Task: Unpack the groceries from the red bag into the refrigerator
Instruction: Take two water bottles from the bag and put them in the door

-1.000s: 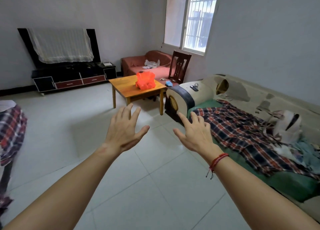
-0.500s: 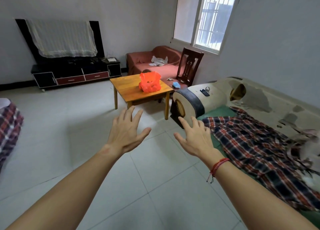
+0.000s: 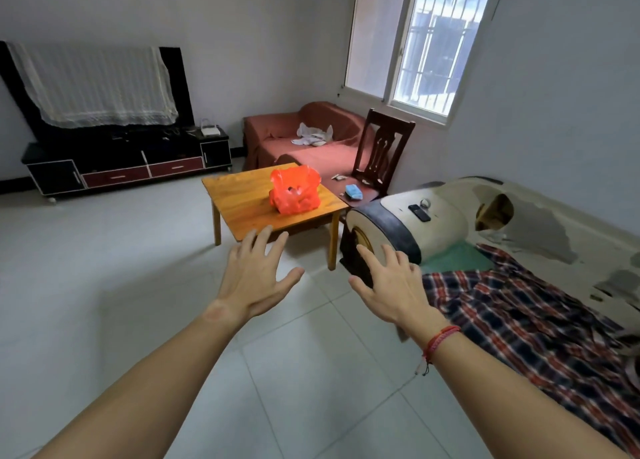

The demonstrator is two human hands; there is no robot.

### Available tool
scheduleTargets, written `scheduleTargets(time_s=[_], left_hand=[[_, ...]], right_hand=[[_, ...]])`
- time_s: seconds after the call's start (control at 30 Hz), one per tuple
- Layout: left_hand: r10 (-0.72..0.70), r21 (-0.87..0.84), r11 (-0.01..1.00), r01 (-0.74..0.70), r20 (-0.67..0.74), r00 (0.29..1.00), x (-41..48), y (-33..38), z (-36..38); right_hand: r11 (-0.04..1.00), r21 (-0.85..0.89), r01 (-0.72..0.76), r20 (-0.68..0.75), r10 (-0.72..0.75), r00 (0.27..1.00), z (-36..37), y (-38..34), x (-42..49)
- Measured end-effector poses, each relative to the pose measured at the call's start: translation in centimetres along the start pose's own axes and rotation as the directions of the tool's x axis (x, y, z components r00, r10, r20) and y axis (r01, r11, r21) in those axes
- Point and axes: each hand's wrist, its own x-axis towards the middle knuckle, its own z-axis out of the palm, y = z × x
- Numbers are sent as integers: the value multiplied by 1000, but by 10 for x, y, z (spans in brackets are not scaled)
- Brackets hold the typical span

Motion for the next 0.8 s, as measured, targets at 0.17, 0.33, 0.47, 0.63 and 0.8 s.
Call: scheduleTargets(time_s=[0.17, 0.33, 0.47, 0.63, 0.8], left_hand=[[3, 2, 1000, -3, 29, 1000, 77, -12, 25], [7, -5, 1000, -6, 41, 999, 150, -20, 57], [-18, 8, 1000, 18, 51, 999, 225, -29, 87], [-39, 16, 999, 38, 56, 998, 322, -37, 118], [-106, 32, 994, 103, 98, 989, 397, -49, 146]], right_hand=[[1000, 20, -11, 8, 11, 1000, 4, 12, 83], [1000, 24, -13, 12, 13, 1000, 23, 32, 164], [1000, 24, 3, 14, -4, 1000, 43, 52, 244], [999, 46, 25, 32, -26, 999, 54, 78, 343], [996, 38, 84, 69, -87, 994, 68, 89, 427]])
